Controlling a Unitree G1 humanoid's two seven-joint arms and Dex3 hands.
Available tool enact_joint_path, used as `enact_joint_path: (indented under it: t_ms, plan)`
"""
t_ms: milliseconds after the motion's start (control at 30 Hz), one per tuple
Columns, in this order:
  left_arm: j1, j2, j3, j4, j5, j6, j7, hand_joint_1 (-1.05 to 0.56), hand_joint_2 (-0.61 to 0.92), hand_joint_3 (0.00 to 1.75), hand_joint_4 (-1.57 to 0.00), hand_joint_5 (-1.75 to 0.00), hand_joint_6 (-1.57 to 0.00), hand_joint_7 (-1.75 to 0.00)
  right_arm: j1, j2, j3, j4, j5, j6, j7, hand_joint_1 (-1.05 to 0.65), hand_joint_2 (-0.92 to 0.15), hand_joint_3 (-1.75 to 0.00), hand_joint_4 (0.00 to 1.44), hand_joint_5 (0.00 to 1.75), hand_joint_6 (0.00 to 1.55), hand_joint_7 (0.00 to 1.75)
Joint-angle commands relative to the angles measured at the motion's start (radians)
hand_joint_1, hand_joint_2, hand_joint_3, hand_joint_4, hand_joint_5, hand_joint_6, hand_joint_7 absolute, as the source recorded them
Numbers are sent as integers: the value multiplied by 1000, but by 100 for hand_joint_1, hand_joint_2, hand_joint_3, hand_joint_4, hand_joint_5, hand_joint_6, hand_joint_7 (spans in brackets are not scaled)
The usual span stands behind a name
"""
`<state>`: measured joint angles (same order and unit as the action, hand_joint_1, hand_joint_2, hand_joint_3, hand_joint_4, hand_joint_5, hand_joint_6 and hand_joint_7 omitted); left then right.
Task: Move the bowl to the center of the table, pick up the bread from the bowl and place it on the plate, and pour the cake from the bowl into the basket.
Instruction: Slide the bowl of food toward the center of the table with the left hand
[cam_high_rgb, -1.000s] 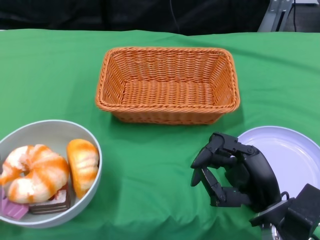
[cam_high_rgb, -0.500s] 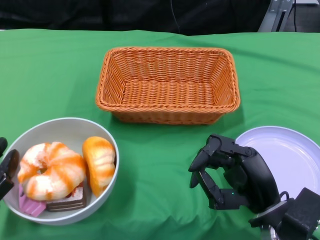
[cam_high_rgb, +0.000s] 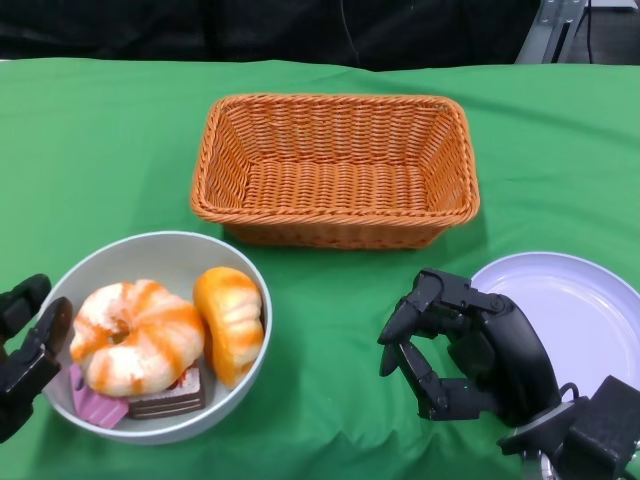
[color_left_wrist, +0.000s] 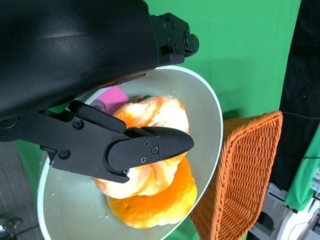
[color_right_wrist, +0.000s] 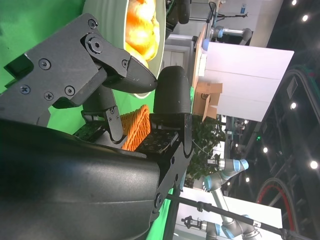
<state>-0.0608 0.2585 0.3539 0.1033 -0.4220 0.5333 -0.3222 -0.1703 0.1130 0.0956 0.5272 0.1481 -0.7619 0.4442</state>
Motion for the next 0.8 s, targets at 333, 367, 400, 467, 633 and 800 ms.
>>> enact_joint_path:
  t_ms: [333,367,400,467,633,800]
  plan:
    - [0,-29,-40,-89,-9,66,48,-58,92,52,0,0,0,0,-2,-5,-3,3,-4,-15,-12,-10,-45,-119,81,150,75,135]
    - [-2,-33,-41,-93,-9,72,54,-58,92,52,0,0,0,0,-2,-6,-2,3,-6,-16,-14,-9,-45,-118,81,150,75,135]
    - [-3,-39,-42,-99,-11,80,63,-58,92,52,0,0,0,0,-1,-6,-2,2,-10,-16,-17,-9,-45,-118,81,150,75,135]
    - [-6,-51,-48,-113,-13,96,80,-58,92,51,0,0,0,0,2,-3,-2,0,-17,-17,-28,-9,-45,-118,81,150,75,136]
    - [-8,-58,-66,-138,-10,116,87,-59,92,50,0,0,0,0,5,-1,3,-3,-10,-15,-30,-9,-45,-120,81,151,75,136]
    - [-8,-72,-89,-162,-10,123,93,-59,92,50,0,0,0,0,-4,-1,2,16,-7,-38,-25,-9,-44,-121,81,150,74,137]
